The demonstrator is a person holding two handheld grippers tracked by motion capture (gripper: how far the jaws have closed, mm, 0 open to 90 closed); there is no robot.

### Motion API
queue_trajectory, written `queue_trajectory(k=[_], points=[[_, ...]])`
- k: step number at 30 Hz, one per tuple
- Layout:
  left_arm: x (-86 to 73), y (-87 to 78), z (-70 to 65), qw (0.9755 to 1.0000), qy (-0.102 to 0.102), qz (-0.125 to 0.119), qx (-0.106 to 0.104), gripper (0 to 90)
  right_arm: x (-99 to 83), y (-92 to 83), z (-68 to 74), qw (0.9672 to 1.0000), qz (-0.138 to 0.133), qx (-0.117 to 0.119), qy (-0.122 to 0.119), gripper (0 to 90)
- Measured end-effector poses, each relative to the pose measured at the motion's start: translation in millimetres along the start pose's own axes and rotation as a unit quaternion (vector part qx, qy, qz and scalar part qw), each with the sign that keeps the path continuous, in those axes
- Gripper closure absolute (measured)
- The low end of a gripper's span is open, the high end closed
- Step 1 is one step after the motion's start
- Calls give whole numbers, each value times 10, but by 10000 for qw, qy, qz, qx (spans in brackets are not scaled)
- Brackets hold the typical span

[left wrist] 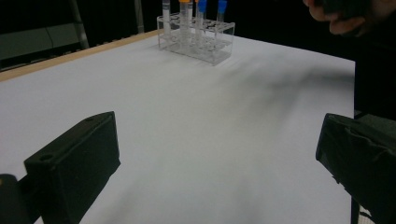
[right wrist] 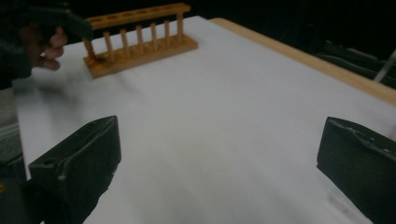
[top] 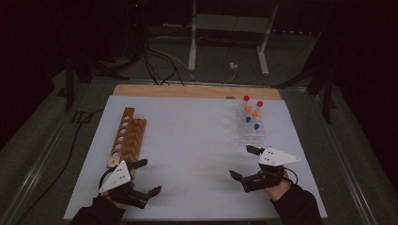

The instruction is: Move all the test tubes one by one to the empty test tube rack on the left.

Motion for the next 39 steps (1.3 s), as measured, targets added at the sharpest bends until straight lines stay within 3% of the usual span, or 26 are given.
queue_trajectory(k=[8,18,23,25,30,31,35,39], points=[[1,0,-1,10000,-8,-9,-4,4,134,17,-204,9994,-78,-336,46,0],[2,3,-6,10000,-14,-14,-25,4,243,50,-606,9951,-93,-978,82,0],[4,2,-9,10000,-8,-17,-33,4,257,73,-763,9937,-126,-1100,176,0],[4,3,-10,10000,-15,-21,-41,4,216,98,-892,9913,-89,-1296,232,0],[4,6,-14,10000,-21,-21,-51,4,123,152,-1015,9885,29,-1449,426,0],[6,6,-17,10000,-14,-21,-57,4,59,187,-1073,9867,121,-1548,491,0],[4,7,-18,10000,-14,-17,-64,4,-69,253,-1148,9842,336,-1642,577,0],[4,8,-20,10000,-15,-16,-79,4,-166,296,-1216,9806,498,-1771,678,55]])
Point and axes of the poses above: each handheld gripper's, and its own axes: y roughly forward along the jaws, x roughly out of its top, z roughly to its left, the point moved 10 cm from there along y, roughly forward along the jaws, and after that the axes turned 7 degrees about -x, right-handed, at the moved point
